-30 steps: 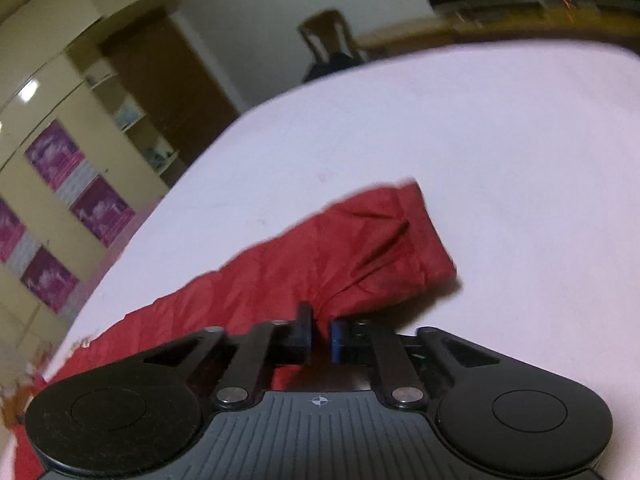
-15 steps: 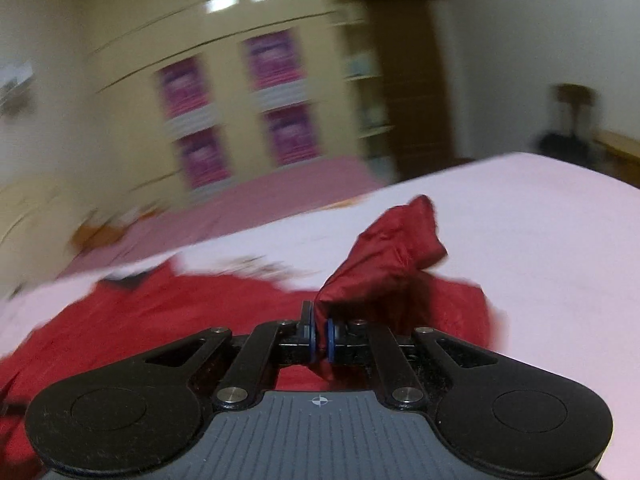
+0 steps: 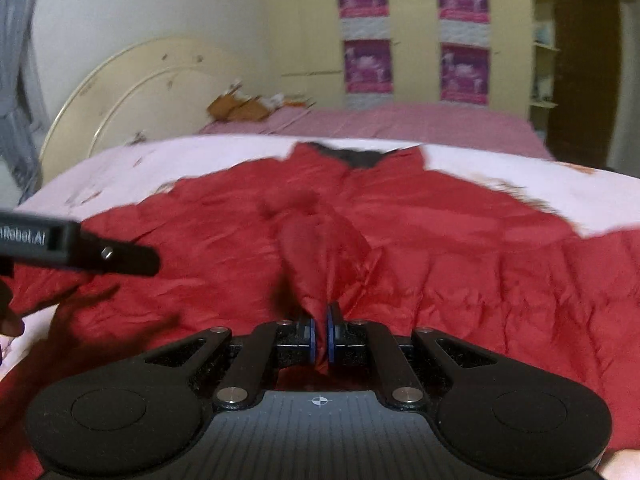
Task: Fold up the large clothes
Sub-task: 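Fold the held sleeve across the jacket body with the right gripper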
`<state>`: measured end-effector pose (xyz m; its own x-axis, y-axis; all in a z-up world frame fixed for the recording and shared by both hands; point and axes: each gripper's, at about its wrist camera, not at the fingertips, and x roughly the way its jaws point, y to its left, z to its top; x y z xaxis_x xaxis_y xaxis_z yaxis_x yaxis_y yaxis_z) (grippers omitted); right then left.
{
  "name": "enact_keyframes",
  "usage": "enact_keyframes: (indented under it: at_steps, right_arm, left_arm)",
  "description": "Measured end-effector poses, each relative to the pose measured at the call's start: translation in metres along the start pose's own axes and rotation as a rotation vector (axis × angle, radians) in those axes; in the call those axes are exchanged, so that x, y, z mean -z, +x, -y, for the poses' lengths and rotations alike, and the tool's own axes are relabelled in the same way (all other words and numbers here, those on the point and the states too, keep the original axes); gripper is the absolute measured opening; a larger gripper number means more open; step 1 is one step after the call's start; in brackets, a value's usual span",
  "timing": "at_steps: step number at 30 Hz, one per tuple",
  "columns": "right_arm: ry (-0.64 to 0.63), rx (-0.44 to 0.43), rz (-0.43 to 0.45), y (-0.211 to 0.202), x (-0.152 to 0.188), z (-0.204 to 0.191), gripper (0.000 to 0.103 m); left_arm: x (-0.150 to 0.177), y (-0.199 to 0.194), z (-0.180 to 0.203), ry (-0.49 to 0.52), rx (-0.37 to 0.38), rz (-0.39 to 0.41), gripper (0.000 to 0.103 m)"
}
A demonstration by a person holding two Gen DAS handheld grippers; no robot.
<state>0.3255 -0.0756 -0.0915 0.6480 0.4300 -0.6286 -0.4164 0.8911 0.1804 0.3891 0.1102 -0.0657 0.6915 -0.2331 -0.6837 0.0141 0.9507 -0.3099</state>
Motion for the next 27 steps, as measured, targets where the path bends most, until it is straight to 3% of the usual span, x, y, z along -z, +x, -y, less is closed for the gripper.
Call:
enact_keyframes:
  at_steps: [3,5,6,7,8,9,11,12,13,15,17,18,20,22,27]
  right_arm:
    - [-0.038,-0.03,-0.039,0.034,-0.004,-0.02,0.005]
    - [-0.09,-0.003,-0.045,0.044,-0.005,-0.034,0.006]
    - [-0.118,0.018,-0.031,0.044,-0.006,-0.039,0.015]
    - [-0.123,0.029,-0.014,0.044,-0.006,-0.041,0.031]
    - [-0.112,0.04,0.015,0.04,-0.007,-0.039,0.071]
    - [-0.102,0.047,0.055,0.037,-0.007,-0.035,0.08]
    - [-0.077,0.046,0.071,0.026,-0.007,-0.025,0.079]
    - [-0.056,0.044,0.086,0.021,-0.007,-0.017,0.073]
    - [-0.034,0.042,0.099,0.014,-0.008,-0.009,0.065]
    - [0.026,0.064,0.109,0.003,-0.008,0.011,0.035]
    - [0.087,0.093,0.134,-0.009,-0.008,0.031,0.022]
    - [0.121,0.114,0.146,-0.016,-0.007,0.042,0.021]
    - [0.182,0.155,0.164,-0.027,-0.005,0.062,0.021]
    - [0.234,0.185,0.184,-0.048,-0.004,0.079,0.021]
    - [0.29,0.243,0.207,-0.078,0.001,0.112,0.007]
  left_arm:
    - [-0.002,-0.001,-0.012,-0.01,0.023,-0.006,0.093]
    - [-0.004,0.0,-0.016,-0.014,0.046,-0.009,0.101]
    - [-0.005,0.002,-0.016,-0.011,0.056,-0.008,0.101]
    - [-0.005,0.004,-0.016,-0.008,0.066,-0.009,0.101]
    - [-0.006,0.007,-0.015,-0.008,0.077,-0.012,0.101]
    - [-0.006,0.01,-0.014,-0.014,0.088,-0.018,0.101]
    - [-0.005,0.019,-0.01,-0.023,0.112,-0.036,0.098]
    - [-0.005,0.024,-0.008,-0.025,0.122,-0.045,0.097]
    - [-0.003,0.028,-0.005,-0.026,0.127,-0.057,0.095]
    - [-0.002,0.038,0.0,-0.026,0.136,-0.078,0.088]
    - [-0.001,0.045,0.005,-0.015,0.129,-0.089,0.072]
    - [-0.001,0.049,0.008,-0.003,0.12,-0.093,0.066]
    - [0.0,0.057,0.012,0.032,0.105,-0.091,0.038]
    - [-0.002,0.059,0.014,0.051,0.095,-0.073,0.02]
    - [-0.01,0.015,0.0,0.058,0.018,0.12,0.02]
